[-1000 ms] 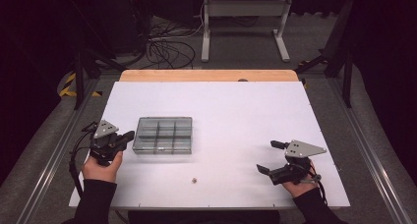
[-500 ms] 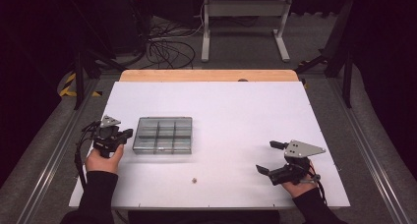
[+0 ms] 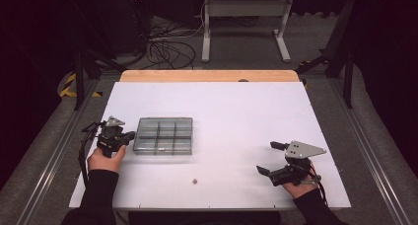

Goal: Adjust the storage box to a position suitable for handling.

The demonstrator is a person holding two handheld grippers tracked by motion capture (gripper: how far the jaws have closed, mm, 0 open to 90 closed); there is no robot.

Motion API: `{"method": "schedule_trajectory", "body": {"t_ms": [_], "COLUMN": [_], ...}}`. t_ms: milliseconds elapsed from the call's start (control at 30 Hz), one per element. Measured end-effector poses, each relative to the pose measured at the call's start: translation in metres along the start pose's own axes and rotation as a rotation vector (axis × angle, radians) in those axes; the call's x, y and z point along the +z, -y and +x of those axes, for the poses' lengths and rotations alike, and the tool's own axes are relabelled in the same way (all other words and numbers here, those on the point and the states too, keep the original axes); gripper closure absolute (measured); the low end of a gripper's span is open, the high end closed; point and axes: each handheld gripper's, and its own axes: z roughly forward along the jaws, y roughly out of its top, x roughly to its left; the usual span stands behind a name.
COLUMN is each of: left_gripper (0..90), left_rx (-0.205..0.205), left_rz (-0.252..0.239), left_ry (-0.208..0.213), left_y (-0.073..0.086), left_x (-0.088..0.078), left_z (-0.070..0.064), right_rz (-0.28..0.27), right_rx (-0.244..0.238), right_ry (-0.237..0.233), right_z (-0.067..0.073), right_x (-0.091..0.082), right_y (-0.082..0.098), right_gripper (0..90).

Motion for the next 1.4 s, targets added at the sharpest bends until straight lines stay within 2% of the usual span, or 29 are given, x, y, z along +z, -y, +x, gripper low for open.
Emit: {"method": "schedule_trajectory", "body": {"t_ms": [167,233,367,667,767,1100,1167,1267,1400], "left_gripper": [89.2,89.2,89.2,89.4,89.4,89.4,89.4,89.4,89.4], "left_rx": [0.005,0.013,0.002,-0.011,-0.011,0.022,0.046,0.053,0.065], "left_rz": [0.014,0.024,0.020,0.023,0.019,0.028,0.030,0.029,0.035], "left_ry": [0.013,0.003,0.021,0.024,0.049,0.111,0.122,0.140,0.149], "left_y": [0.001,0.000,0.001,0.001,0.000,-0.007,-0.009,-0.010,-0.012], "left_x": [0.004,0.006,0.006,0.007,0.008,0.012,0.014,0.016,0.018], "left_z": [-0.001,-0.003,0.000,-0.003,-0.005,-0.031,-0.038,-0.045,-0.052], "right_rz": [-0.001,-0.001,-0.003,-0.001,0.000,-0.002,-0.001,0.000,0.000], "right_rx": [-0.001,-0.001,-0.003,0.000,0.000,0.008,0.008,0.009,0.009], "right_ry": [-0.002,-0.002,-0.002,-0.003,-0.003,0.000,0.001,0.003,0.003], "right_z": [0.000,0.000,0.000,0.000,0.001,0.000,0.000,0.000,0.001], "right_x": [0.000,0.000,0.000,0.001,0.001,-0.001,-0.001,-0.002,-0.002], "right_y": [0.000,0.000,0.000,0.000,0.000,0.001,0.001,0.001,0.002], "right_gripper": [2.5,2.5,2.5,2.5,2.5,2.5,2.5,2.5,2.5]}}
